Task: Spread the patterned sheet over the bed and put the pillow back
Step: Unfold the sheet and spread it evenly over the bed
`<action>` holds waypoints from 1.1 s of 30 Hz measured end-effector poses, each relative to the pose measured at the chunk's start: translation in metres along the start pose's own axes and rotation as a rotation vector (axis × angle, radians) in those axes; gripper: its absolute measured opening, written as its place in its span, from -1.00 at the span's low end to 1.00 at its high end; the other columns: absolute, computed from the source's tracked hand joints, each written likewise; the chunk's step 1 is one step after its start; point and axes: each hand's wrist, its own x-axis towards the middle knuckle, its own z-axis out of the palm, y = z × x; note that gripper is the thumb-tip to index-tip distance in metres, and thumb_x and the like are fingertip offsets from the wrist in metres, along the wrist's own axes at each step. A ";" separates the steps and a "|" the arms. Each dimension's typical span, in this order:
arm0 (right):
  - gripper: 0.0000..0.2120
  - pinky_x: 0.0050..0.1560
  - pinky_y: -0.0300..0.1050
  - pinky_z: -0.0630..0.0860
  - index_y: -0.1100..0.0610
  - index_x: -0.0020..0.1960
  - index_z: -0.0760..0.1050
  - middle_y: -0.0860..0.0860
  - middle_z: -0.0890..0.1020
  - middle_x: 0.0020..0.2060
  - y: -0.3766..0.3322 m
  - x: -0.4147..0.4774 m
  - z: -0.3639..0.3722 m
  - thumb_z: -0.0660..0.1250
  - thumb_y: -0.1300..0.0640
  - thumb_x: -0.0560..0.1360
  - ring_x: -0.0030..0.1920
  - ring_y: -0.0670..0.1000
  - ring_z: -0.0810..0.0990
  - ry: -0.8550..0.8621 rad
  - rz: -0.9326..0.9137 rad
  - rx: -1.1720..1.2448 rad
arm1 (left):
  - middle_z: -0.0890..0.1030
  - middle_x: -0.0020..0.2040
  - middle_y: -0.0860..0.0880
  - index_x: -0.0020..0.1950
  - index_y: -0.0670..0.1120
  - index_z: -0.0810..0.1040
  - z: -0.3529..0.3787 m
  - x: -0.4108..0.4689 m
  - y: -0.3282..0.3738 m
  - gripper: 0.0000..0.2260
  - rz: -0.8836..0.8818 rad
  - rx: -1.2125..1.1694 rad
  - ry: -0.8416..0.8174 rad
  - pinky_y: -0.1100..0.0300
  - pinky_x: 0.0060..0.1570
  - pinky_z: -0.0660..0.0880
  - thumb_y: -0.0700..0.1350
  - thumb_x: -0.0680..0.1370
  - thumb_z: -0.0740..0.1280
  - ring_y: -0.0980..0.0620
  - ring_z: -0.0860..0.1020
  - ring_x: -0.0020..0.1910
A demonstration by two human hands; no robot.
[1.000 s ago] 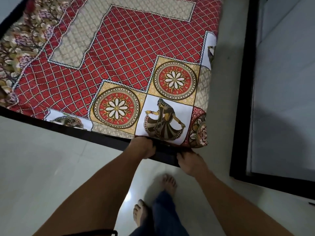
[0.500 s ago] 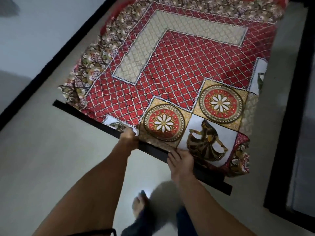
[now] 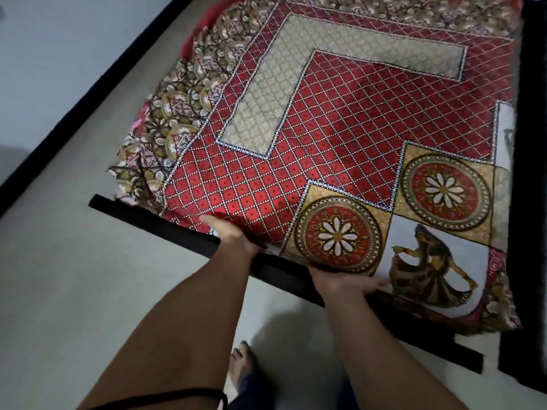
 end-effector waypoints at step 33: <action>-0.80 -0.21 -0.20 0.42 -0.06 0.15 0.60 -0.10 0.63 -0.15 0.405 -0.028 0.238 0.23 0.02 0.62 -0.18 -0.04 0.57 -0.969 -0.650 -2.248 | 0.67 -0.14 -0.18 -0.13 -0.19 0.63 -0.028 0.057 0.327 -0.77 0.462 0.017 0.125 0.03 -0.08 0.58 -0.04 0.37 0.40 -0.14 0.63 -0.19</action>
